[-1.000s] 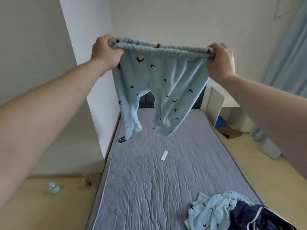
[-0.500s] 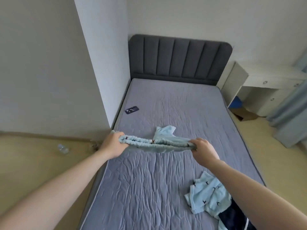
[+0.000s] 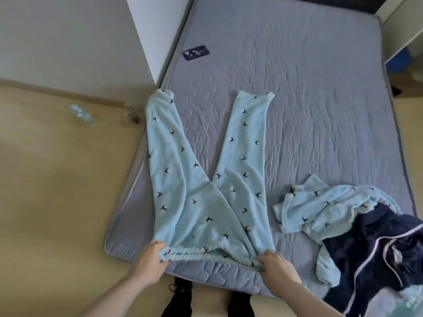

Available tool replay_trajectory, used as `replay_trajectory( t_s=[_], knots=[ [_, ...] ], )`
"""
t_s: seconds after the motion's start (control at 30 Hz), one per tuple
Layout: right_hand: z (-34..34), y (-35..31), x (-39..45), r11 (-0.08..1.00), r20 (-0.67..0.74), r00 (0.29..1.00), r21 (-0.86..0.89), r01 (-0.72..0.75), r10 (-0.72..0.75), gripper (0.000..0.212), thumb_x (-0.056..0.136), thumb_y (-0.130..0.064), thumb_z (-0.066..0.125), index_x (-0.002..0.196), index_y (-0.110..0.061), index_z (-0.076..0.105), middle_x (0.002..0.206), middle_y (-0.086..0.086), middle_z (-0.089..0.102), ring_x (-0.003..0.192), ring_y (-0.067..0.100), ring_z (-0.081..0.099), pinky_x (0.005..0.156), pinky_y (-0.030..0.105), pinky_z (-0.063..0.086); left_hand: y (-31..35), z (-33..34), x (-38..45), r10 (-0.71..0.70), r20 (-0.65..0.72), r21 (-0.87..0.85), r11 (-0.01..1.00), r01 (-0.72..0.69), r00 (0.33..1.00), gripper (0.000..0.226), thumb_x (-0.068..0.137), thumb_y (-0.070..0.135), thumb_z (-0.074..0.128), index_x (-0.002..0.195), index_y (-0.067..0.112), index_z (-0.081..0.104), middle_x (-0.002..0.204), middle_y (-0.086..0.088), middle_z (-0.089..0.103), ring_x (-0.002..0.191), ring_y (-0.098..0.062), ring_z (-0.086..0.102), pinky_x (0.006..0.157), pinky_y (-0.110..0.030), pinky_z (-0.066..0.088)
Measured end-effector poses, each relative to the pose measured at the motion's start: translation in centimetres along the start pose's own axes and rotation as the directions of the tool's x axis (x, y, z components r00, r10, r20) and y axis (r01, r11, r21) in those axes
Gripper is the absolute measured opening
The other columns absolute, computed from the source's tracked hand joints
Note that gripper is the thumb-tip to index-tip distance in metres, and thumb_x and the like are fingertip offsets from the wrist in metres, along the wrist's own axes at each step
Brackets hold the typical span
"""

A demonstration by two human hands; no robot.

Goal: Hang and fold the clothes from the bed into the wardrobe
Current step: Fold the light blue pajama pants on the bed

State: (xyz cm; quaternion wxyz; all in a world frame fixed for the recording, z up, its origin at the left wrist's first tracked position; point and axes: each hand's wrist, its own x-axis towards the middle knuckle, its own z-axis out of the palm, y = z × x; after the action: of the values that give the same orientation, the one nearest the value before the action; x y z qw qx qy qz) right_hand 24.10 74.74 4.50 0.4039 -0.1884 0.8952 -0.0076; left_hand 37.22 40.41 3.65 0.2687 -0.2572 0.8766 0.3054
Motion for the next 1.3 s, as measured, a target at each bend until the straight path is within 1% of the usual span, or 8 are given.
replay_trajectory(
  t_s=[0.27, 0.43, 0.6, 0.7, 0.8, 0.93, 1.13, 1.3],
  knots=[
    [12.2, 1.8, 6.3, 0.994, 0.244, 0.969, -0.106, -0.019, 0.045, 0.04, 0.097, -0.001, 0.047, 0.129, -0.024, 0.055, 0.134, 0.0, 0.042, 0.136, 0.026, 0.041, 0.09, 0.035, 0.047, -7.2, 14.7, 4.3, -0.115, 0.104, 0.036, 0.993, 0.112, 0.988, 0.017, 0.093, 0.013, 0.06, 0.09, 0.028, 0.053, 0.123, 0.01, 0.042, 0.078, -0.007, 0.055, 0.061, -0.019, 0.034],
    [16.0, 1.6, 9.0, 0.996, 0.365, 0.928, -0.074, -0.049, 0.073, 0.037, 0.097, -0.015, 0.051, 0.131, -0.025, 0.058, 0.138, -0.001, 0.045, 0.117, 0.025, 0.06, 0.087, 0.034, 0.048, -9.1, 19.1, 6.9, -0.191, 0.181, -0.108, 0.971, 0.213, 0.965, 0.018, 0.081, 0.021, 0.066, 0.097, 0.025, 0.062, 0.123, 0.008, 0.034, 0.107, -0.008, 0.053, 0.087, -0.02, 0.041],
    [17.3, 0.6, 11.2, 0.978, 0.224, 0.97, 0.156, -0.136, 0.099, 0.05, 0.097, -0.017, 0.047, 0.146, -0.03, 0.044, 0.146, -0.009, 0.039, 0.121, 0.021, 0.055, 0.092, 0.033, 0.049, -9.0, 20.3, 8.4, -0.538, -0.01, -0.528, 0.719, 0.453, 0.843, 0.064, 0.07, 0.024, 0.084, 0.119, 0.023, 0.043, 0.125, 0.003, 0.03, 0.092, -0.003, 0.05, 0.061, -0.016, 0.038],
    [17.5, 0.1, 12.7, 0.949, 0.149, 0.981, 0.274, -0.159, 0.121, 0.061, 0.095, -0.016, 0.049, 0.153, -0.031, 0.034, 0.153, -0.01, 0.033, 0.13, 0.022, 0.048, 0.098, 0.035, 0.047, -9.5, 20.7, 9.1, -0.623, 0.124, -0.619, 0.56, 0.551, 0.772, 0.102, 0.074, 0.026, 0.088, 0.151, 0.013, 0.022, 0.133, -0.004, 0.047, 0.105, -0.021, 0.056, 0.078, -0.027, 0.05],
    [17.9, 0.0, 14.0, 0.933, 0.217, 0.972, 0.322, -0.159, 0.091, 0.071, 0.094, -0.019, 0.052, 0.159, -0.03, 0.026, 0.161, -0.009, 0.028, 0.138, 0.021, 0.044, 0.105, 0.034, 0.044, -9.5, 21.0, 9.2, -0.562, 0.212, -0.607, 0.565, 0.558, 0.799, 0.089, 0.079, 0.019, 0.082, 0.149, 0.017, 0.026, 0.114, 0.009, 0.058, 0.097, -0.015, 0.061, 0.082, -0.031, 0.049],
    [17.4, 0.4, 14.9, 0.909, 0.327, 0.943, 0.374, -0.181, 0.053, 0.069, 0.095, -0.023, 0.053, 0.159, -0.031, 0.029, 0.162, -0.009, 0.033, 0.144, 0.015, 0.039, 0.109, 0.031, 0.041, -6.2, 19.7, 9.0, -0.446, 0.069, -0.669, 0.643, 0.373, 0.893, 0.066, 0.075, 0.004, 0.065, 0.126, 0.042, 0.046, 0.113, 0.012, 0.062, 0.106, -0.013, 0.063, 0.077, -0.027, 0.05],
    [15.0, 3.1, 14.6, 0.725, 0.268, 0.951, 0.624, -0.291, 0.152, 0.042, 0.095, -0.02, 0.056, 0.136, -0.031, 0.059, 0.126, -0.011, 0.059, 0.087, 0.011, 0.06, 0.068, 0.022, 0.046, 2.4, 17.1, 8.5, -0.157, -0.148, -0.647, 0.762, 0.024, 0.977, 0.076, 0.072, 0.008, 0.06, 0.135, 0.047, 0.047, 0.116, 0.022, 0.051, 0.109, -0.001, 0.055, 0.083, -0.014, 0.046],
    [12.6, 6.8, 14.3, 0.575, 0.199, 0.942, 0.752, -0.324, 0.27, 0.029, 0.097, -0.013, 0.056, 0.118, -0.032, 0.064, 0.117, -0.016, 0.063, 0.07, 0.004, 0.064, 0.056, 0.02, 0.049, 10.7, 17.4, 8.5, 0.131, -0.142, -0.457, 0.871, -0.182, 0.981, 0.068, 0.074, 0.015, 0.055, 0.136, 0.039, 0.042, 0.127, 0.023, 0.039, 0.103, -0.002, 0.056, 0.082, -0.017, 0.048]
  ],
)
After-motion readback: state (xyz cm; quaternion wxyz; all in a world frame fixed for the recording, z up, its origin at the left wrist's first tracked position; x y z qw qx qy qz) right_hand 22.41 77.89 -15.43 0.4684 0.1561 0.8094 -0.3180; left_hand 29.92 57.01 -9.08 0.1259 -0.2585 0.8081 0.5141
